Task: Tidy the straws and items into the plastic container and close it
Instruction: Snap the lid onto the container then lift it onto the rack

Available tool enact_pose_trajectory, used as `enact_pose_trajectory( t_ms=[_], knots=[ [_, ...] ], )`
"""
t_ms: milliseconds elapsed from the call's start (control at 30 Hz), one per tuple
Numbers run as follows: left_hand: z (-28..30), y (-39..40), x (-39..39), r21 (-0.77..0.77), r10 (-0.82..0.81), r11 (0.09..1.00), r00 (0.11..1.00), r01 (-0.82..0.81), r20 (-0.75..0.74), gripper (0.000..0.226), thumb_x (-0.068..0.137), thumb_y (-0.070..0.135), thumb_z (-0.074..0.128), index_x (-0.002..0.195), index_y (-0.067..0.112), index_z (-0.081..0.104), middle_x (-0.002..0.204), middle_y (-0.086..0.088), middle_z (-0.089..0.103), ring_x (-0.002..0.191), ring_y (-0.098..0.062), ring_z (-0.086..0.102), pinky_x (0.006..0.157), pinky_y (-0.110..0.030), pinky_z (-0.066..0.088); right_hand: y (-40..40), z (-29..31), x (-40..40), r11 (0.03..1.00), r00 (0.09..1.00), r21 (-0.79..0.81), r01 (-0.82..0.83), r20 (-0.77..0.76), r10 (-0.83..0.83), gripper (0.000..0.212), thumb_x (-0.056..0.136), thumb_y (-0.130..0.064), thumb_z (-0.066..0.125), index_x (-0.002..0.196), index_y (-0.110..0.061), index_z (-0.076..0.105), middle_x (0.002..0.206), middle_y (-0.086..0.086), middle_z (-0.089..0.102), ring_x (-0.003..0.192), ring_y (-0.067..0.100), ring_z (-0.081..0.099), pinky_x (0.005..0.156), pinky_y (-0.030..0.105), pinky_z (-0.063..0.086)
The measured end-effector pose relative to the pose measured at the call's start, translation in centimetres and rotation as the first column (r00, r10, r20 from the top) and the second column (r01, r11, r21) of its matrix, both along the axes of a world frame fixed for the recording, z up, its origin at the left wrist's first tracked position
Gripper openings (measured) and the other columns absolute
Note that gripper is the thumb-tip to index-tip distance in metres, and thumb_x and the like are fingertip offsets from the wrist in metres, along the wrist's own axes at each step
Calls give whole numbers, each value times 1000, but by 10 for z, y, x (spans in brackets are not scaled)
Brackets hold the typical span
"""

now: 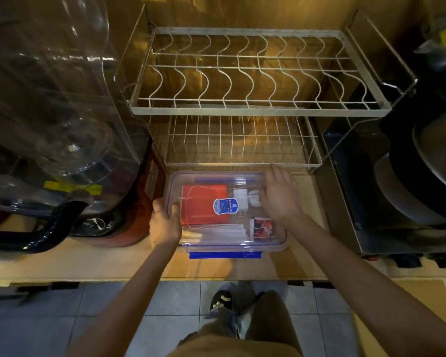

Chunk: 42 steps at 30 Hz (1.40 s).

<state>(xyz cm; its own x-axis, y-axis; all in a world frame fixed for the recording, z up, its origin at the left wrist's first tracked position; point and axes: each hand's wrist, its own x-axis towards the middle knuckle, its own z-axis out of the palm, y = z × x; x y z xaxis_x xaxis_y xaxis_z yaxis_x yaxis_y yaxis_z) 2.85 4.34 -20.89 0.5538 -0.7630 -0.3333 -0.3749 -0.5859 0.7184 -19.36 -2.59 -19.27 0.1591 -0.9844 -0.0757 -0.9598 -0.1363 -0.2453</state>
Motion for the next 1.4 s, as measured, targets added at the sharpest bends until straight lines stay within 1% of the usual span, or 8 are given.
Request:
enact_pose_trajectory(
  t_ms=[133, 267, 467, 633, 800, 933, 1000, 1400],
  knots=[
    [-4, 2, 1, -22, -13, 1000, 999, 14, 50, 48, 94, 38, 41, 127, 4, 41, 125, -30, 54, 112, -46, 52, 90, -45, 43, -32, 5, 24, 962, 962, 65, -265, 87, 259, 43, 98, -26, 37, 138, -11, 41, 144, 8, 43, 134, 24, 36, 110, 35, 26],
    [-6, 1, 3, -40, -29, 999, 993, 34, 118, 44, 94, 33, 42, 126, 2, 44, 121, -32, 55, 109, -47, 52, 88, -44, 43, -60, 13, 51, 931, 937, 103, -349, 60, 345, 44, 99, -36, 31, 112, -7, 61, 114, 12, 59, 109, 27, 53, 91, 37, 42],
    [-6, 2, 1, -45, -42, 998, 989, 49, 142, 42, 95, 29, 42, 125, 1, 46, 123, -30, 55, 112, -45, 51, 90, -42, 42, -57, 9, 69, 890, 908, 181, -418, 111, 403, 42, 97, -44, 34, 74, -14, 52, 68, 1, 50, 63, 16, 46, 66, 31, 38],
    [-3, 9, -5, -25, -35, 999, 993, 38, 109, 40, 95, 28, 41, 124, 1, 45, 122, -31, 53, 111, -45, 51, 87, -40, 42, -58, -5, 63, 892, 940, 316, -323, -3, 341, 78, 85, -71, 24, 83, -7, 67, 84, 11, 67, 79, 25, 59, 73, 33, 41],
    [-3, 11, -7, -37, -30, 999, 995, 34, 98, 39, 96, 28, 41, 124, 2, 45, 123, -29, 52, 112, -43, 50, 87, -40, 42, -53, -8, 65, 934, 966, 263, -244, -23, 259, 84, 79, -79, 23, 72, -6, 66, 74, 7, 64, 75, 26, 64, 68, 35, 48],
    [-4, 11, -7, -40, -25, 999, 996, 28, 85, 38, 96, 27, 41, 123, 1, 45, 123, -29, 52, 112, -43, 49, 88, -42, 41, -45, -7, 63, 951, 958, 138, -275, -48, 284, 77, 84, -70, 32, 119, -7, 60, 139, 10, 48, 129, 26, 44, 94, 39, 45],
    [-4, 11, -7, -39, -20, 999, 997, 22, 73, 38, 96, 27, 41, 123, 1, 45, 123, -28, 52, 112, -43, 49, 88, -42, 41, -43, -3, 63, 946, 952, 116, -302, -24, 307, 75, 86, -67, 35, 126, -7, 55, 146, 9, 41, 136, 22, 34, 101, 39, 40],
    [-4, 12, -9, -38, -11, 999, 998, 13, 64, 40, 96, 29, 40, 126, 3, 42, 124, -28, 50, 113, -43, 49, 90, -44, 42, -44, -11, 65, 966, 965, 4, -259, 36, 259, 67, 81, -60, 50, 97, 3, 66, 104, 15, 62, 100, 29, 56, 87, 37, 42]
  ],
)
